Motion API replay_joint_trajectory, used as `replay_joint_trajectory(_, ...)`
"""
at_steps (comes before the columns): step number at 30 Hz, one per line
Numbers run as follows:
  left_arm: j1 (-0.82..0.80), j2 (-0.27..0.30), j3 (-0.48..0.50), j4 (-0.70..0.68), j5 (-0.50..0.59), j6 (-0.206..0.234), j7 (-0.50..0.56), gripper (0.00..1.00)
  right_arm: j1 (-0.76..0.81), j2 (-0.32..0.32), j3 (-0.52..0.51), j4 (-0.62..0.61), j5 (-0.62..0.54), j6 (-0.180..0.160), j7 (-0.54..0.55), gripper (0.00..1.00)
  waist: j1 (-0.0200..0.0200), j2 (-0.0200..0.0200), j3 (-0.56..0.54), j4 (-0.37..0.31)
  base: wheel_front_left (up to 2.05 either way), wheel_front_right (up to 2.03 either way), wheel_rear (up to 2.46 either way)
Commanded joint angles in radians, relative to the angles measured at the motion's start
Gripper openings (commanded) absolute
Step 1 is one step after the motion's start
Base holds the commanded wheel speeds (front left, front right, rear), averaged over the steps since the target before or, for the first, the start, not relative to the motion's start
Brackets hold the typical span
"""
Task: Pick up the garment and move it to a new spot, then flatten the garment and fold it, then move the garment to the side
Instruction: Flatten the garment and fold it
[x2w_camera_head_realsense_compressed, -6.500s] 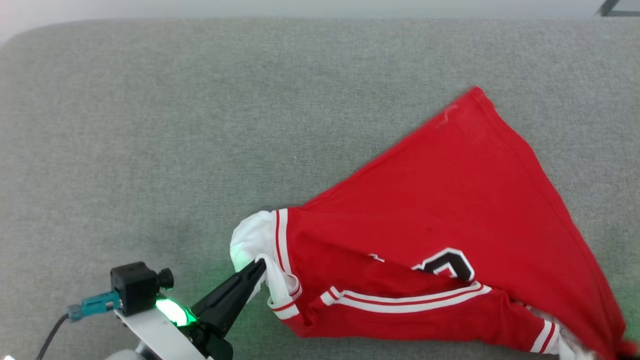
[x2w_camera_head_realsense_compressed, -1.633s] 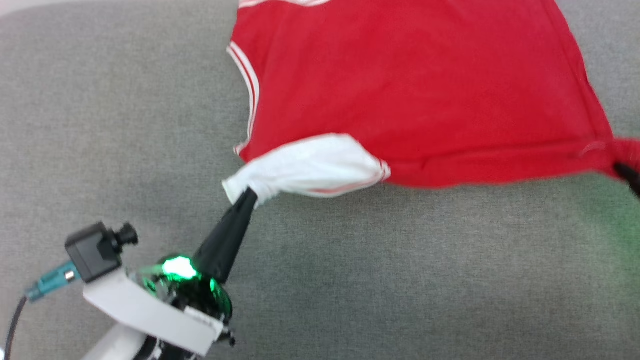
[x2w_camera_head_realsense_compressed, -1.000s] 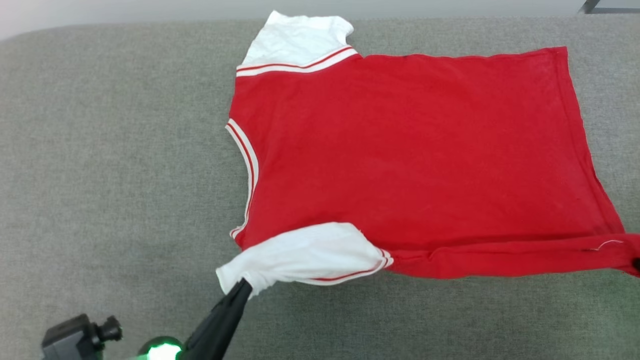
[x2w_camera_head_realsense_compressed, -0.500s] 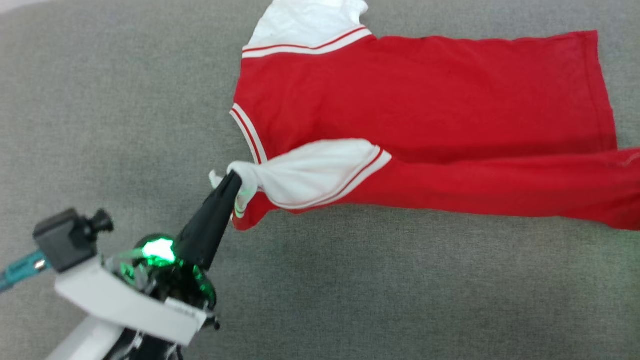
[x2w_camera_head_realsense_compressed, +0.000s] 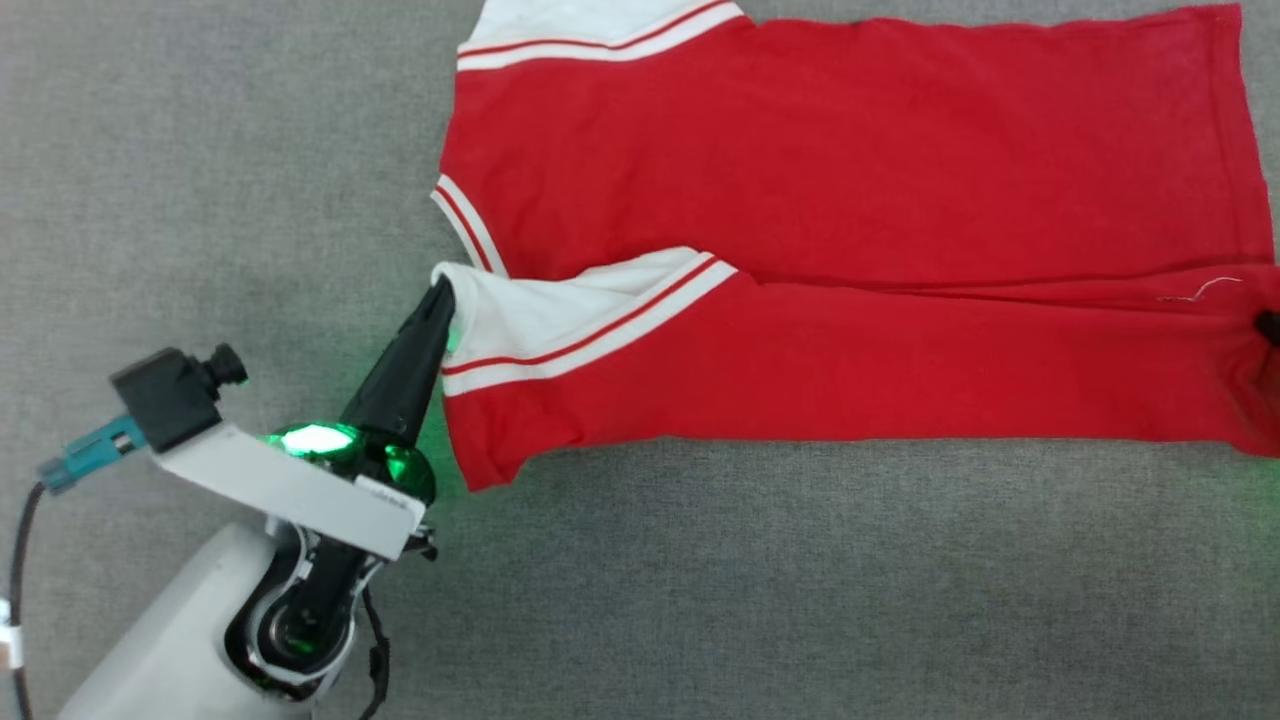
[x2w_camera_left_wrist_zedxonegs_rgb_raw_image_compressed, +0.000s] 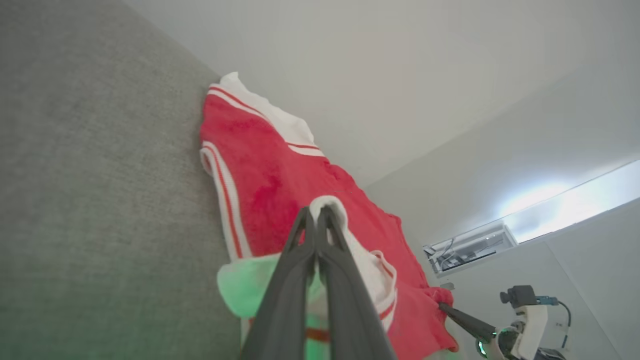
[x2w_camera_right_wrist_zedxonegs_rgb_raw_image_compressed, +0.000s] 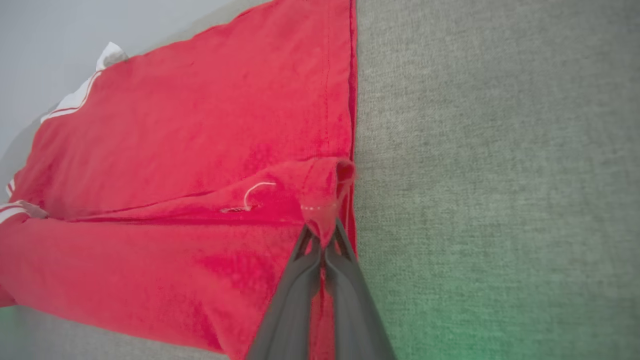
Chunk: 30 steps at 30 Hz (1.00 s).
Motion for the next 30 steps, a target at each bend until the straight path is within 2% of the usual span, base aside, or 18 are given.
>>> replay_joint_trajectory(1,-0.015,-0.004,0.001,0.038,0.024,0.002,0.0,0.0,-0.014,0.0,0.007,0.01,-0.002,-0.001,-0.015,0.0,0.0,-0.0001,0.017,-0.004,0.0,0.0,0.0)
replay_joint_trajectory(3,-0.029,-0.021,-0.003,0.071,0.024,0.002,0.001,0.0,-0.023,-0.007,0.023,0.023,-0.009,-0.001,-0.031,0.0,0.0,-0.0001,0.027,-0.006,0.0,0.0,0.0)
replay_joint_trajectory(9,-0.047,-0.021,-0.043,0.183,0.066,0.003,0.001,0.0,-0.039,-0.014,0.056,0.057,-0.02,-0.001,-0.082,0.0,0.0,-0.0001,0.038,-0.009,0.0,0.0,0.0)
replay_joint_trajectory(13,-0.057,0.0,-0.068,0.217,0.097,0.003,0.002,0.01,-0.045,-0.02,0.078,0.069,-0.026,-0.001,-0.118,0.0,0.0,-0.0001,0.024,-0.006,0.0,0.0,0.0)
replay_joint_trajectory(14,-0.061,0.007,-0.068,0.219,0.107,0.004,0.001,0.2,-0.044,-0.022,0.082,0.072,-0.028,-0.001,-0.129,0.04,0.0,-0.0001,0.017,-0.005,0.0,0.0,0.0)
replay_joint_trajectory(15,-0.066,0.014,-0.064,0.219,0.121,0.005,0.001,0.42,-0.041,-0.028,0.093,0.07,-0.033,-0.001,-0.136,0.33,0.0,-0.0001,0.009,-0.003,0.0,0.0,0.0)
replay_joint_trajectory(16,-0.068,0.021,-0.059,0.217,0.134,0.005,0.001,1.0,-0.037,-0.035,0.101,0.065,-0.036,-0.001,-0.146,0.65,0.0,-0.0001,0.001,-0.002,0.0,0.0,0.0)
replay_joint_trajectory(17,-0.069,0.03,-0.06,0.212,0.149,0.005,0.001,1.0,-0.033,-0.039,0.104,0.059,-0.039,-0.001,-0.159,1.0,0.0,-0.0001,-0.009,0.0,0.0,0.0,0.0)
replay_joint_trajectory(20,-0.078,0.067,-0.081,0.182,0.181,0.002,0.001,1.0,-0.016,-0.048,0.11,0.041,-0.039,-0.001,-0.182,1.0,0.0,-0.0001,-0.039,0.006,0.0,0.0,0.0)
replay_joint_trajectory(25,-0.121,0.2,-0.119,0.161,0.206,0.002,0.054,1.0,-0.002,-0.063,0.095,0.002,-0.048,-0.001,-0.22,1.0,0.0,-0.0001,-0.082,0.015,0.0,0.0,0.0)
replay_joint_trajectory(27,-0.149,0.243,-0.128,0.156,0.221,0.007,0.109,1.0,0.004,-0.067,0.089,-0.015,-0.054,-0.001,-0.234,1.0,0.0,-0.0001,-0.097,0.018,0.0,0.0,0.0)
replay_joint_trajectory(30,-0.209,0.309,-0.173,0.11,0.257,0.028,0.262,1.0,0.0,-0.071,0.077,-0.039,-0.056,-0.001,-0.246,1.0,0.0,-0.0001,-0.115,0.022,0.0,0.0,0.0)
